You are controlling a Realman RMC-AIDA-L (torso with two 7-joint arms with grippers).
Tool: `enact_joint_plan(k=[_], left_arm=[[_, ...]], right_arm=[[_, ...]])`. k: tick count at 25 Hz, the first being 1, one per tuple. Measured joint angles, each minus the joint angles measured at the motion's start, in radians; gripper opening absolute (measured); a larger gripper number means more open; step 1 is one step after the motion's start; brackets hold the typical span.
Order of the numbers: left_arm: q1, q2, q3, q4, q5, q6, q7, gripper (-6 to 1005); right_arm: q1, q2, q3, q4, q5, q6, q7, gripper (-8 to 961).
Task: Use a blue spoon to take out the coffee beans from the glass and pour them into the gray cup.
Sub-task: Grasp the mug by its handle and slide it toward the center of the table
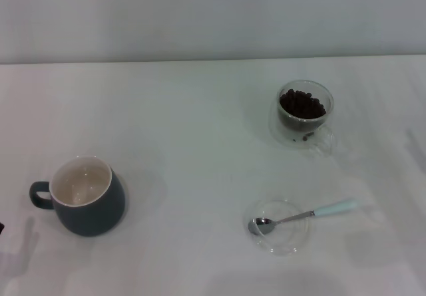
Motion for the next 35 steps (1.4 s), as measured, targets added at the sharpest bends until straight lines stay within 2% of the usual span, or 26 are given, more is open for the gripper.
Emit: enact_joint_plan(k=[15, 24, 35], left_arm=[[-0.029, -0.003, 0.0, 0.005, -0.001, 0.0, -0.005, 878], [-0.042, 0.002, -0.004, -0.012, 0.001, -0.004, -0.114, 878], [-0.026, 0.002, -0.008, -0.031, 0.0, 0.006, -0.108, 879]], right_arm=[[0.014, 0.0, 0.004, -0.002, 0.002, 0.004, 0.027, 873], [0.037, 0.002, -0.001, -0.011, 0.0, 0.004, 0.088, 873], [0.047, 0.002, -0.001, -0.014, 0.002, 0.004, 0.089, 872]])
